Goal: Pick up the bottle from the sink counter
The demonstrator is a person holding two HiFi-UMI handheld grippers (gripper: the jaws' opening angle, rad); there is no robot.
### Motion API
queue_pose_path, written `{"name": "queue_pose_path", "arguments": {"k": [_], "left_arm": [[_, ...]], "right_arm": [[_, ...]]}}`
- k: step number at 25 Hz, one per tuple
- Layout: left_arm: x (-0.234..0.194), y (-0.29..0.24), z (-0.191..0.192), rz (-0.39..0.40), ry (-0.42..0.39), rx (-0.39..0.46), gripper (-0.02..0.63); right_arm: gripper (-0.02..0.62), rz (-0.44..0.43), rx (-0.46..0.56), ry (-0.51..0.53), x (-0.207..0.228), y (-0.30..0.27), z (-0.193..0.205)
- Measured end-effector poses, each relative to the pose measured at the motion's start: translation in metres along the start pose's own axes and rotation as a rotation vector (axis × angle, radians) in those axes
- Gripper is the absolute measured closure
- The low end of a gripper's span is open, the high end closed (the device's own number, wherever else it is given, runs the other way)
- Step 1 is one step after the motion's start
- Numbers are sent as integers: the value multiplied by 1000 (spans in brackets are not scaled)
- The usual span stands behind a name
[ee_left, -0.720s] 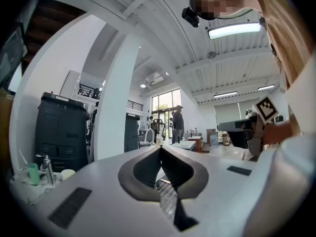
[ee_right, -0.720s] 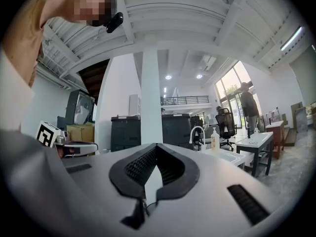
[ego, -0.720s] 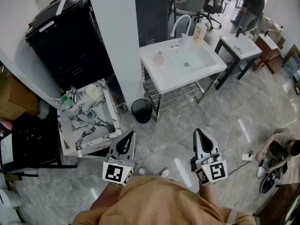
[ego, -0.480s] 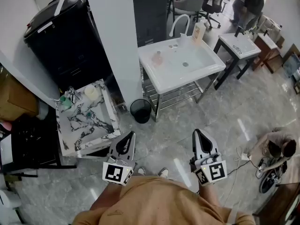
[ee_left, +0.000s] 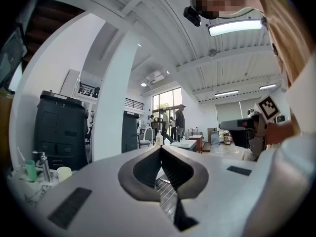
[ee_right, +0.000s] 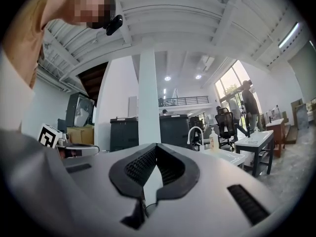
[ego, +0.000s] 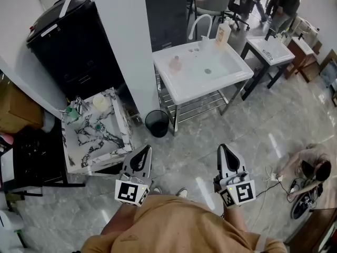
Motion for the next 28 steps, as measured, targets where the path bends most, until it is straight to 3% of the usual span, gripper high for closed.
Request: {"name": "queue_pose_path", "arguments": {"k": [14,28], "left_arm": [[48,-23,2,-38,-11,2,604],[23,-101,21,-9,12,6,604]], "right_arm": [[592,-26,-33,-1,49,32,10],[592,16,-50,21,94,-20,18]]}}
Point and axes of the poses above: the fingertips, and each gripper's own axes: y backward along the fingers, x to its right, z out of its underside, the point moved 3 cm from there along y, backward along the fingers, and after that the axes turned 10 degrees about -z, right-handed, at the moved point
